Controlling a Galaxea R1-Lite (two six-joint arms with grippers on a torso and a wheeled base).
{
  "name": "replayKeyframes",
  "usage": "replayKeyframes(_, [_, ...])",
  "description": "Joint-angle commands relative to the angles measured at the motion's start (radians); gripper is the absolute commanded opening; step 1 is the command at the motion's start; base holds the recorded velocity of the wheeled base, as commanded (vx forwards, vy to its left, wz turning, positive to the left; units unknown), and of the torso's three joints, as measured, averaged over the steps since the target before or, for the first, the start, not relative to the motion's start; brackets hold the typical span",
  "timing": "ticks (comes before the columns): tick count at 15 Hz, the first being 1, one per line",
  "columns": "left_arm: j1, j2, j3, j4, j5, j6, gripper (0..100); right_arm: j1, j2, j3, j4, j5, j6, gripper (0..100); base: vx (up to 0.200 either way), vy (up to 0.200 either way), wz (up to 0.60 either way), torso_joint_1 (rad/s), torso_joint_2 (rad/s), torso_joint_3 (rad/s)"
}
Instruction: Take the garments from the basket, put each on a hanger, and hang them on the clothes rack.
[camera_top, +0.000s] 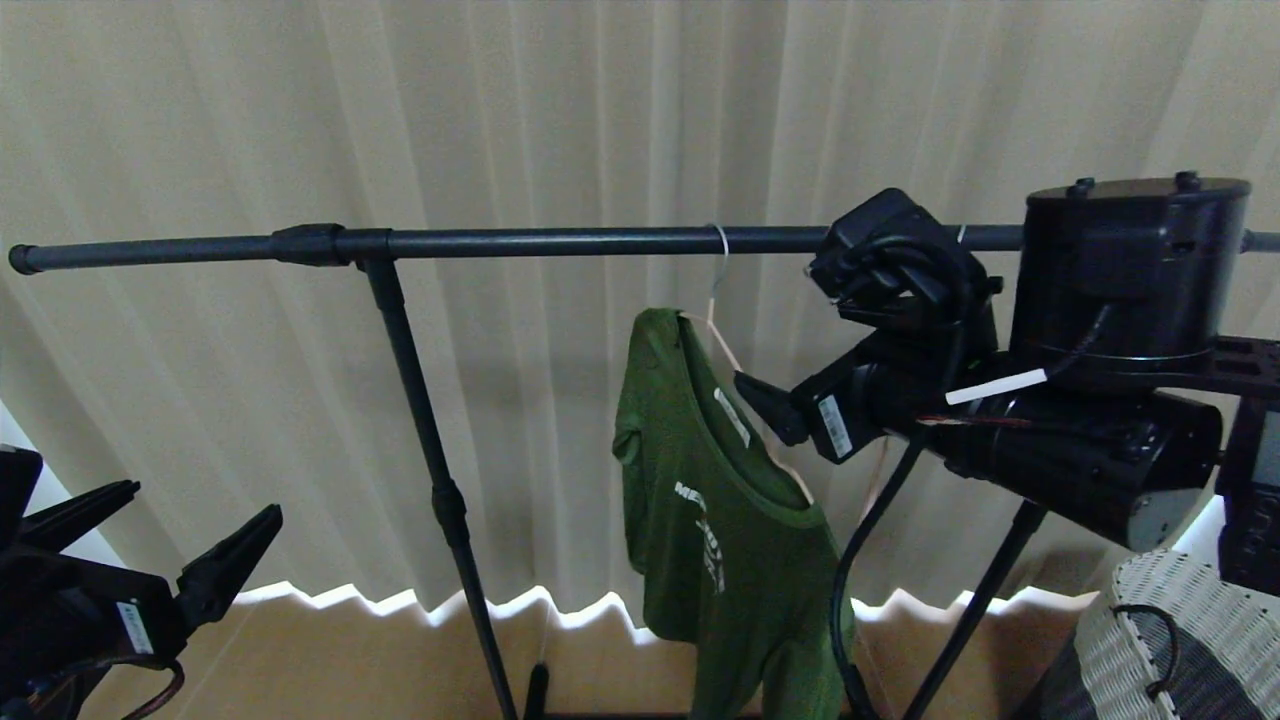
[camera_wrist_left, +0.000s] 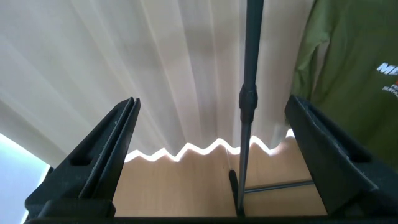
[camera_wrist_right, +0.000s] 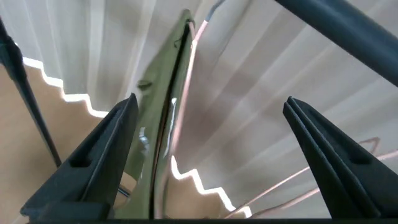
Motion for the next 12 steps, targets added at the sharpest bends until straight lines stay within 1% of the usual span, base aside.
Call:
replayKeyframes(1, [0.001, 0.000, 0.001, -0.001, 0.000, 0.000, 100, -0.028, -0.101, 0.042, 0.001, 0.001, 0.015, 100, 0.000, 0.000, 0.00, 0.000, 0.00, 0.000])
replayKeyframes(2, [0.000, 0.000, 0.001, -0.001, 0.000, 0.000, 100, -0.043, -0.132, 0.054, 0.001, 0.001, 0.020, 100, 0.000, 0.000, 0.00, 0.000, 0.00, 0.000])
replayKeyframes(4, [0.001, -0.001, -0.002, -0.001, 0.000, 0.000, 100, -0.147, -0.265, 0.155, 0.014, -0.004, 0.006, 100, 0.000, 0.000, 0.00, 0.000, 0.00, 0.000])
replayKeyframes(5, [0.001, -0.001, -0.002, -0.001, 0.000, 0.000, 100, -0.167, -0.296, 0.186, 0.015, -0.004, -0.003, 100, 0.000, 0.000, 0.00, 0.000, 0.00, 0.000])
replayKeyframes(6, [0.001, -0.001, -0.003, -0.001, 0.000, 0.000, 100, -0.215, -0.376, 0.263, 0.014, -0.004, -0.016, 100, 0.000, 0.000, 0.00, 0.000, 0.00, 0.000])
replayKeyframes(8, [0.001, -0.001, -0.003, -0.001, 0.000, 0.000, 100, -0.245, -0.428, 0.312, 0.003, -0.004, -0.014, 100, 0.000, 0.000, 0.00, 0.000, 0.00, 0.000])
replayKeyframes(10, [0.001, -0.003, 0.000, -0.001, 0.000, 0.000, 100, -0.259, -0.543, 0.422, -0.002, -0.002, -0.008, 100, 0.000, 0.000, 0.00, 0.000, 0.00, 0.000])
replayKeyframes(12, [0.006, -0.004, -0.003, -0.001, 0.000, -0.003, 100, -0.265, -0.624, 0.496, -0.002, -0.002, -0.008, 100, 0.000, 0.000, 0.00, 0.000, 0.00, 0.000])
